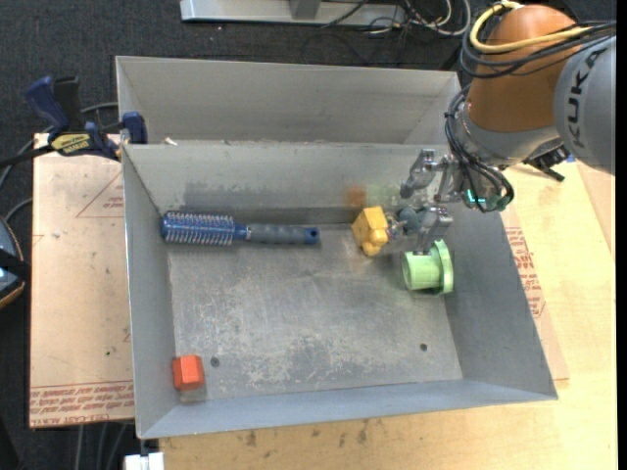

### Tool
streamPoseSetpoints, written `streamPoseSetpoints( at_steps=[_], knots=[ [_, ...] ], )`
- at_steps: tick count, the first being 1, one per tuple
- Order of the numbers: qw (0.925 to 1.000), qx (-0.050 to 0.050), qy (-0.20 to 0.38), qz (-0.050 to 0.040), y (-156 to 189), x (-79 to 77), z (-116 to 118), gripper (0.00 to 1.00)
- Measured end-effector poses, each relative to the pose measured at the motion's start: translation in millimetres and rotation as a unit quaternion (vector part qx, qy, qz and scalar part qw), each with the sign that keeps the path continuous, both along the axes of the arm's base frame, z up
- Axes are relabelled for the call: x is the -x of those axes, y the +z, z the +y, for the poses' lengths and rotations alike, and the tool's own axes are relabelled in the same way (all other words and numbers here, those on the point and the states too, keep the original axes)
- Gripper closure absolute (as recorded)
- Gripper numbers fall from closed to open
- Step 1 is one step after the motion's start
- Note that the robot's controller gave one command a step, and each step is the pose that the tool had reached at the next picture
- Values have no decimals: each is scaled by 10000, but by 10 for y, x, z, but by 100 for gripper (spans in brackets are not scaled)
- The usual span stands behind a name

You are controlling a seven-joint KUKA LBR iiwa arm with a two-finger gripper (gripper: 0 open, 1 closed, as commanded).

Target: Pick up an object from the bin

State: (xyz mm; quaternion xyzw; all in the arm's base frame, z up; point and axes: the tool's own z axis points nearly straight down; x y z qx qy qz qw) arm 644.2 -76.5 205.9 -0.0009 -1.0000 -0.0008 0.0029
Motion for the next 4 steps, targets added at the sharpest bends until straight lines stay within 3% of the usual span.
streamPoseSetpoints(
  at_steps=[1,2,3,4],
  knots=[
    [9849,-9,1729,-11,-1203,112,-370,0],
    [9848,-26,1736,-46,-1167,89,-338,100],
    [9506,7,3104,-78,-91,83,-10,100],
    [8970,-8,4419,-43,581,1111,357,100]
  ],
)
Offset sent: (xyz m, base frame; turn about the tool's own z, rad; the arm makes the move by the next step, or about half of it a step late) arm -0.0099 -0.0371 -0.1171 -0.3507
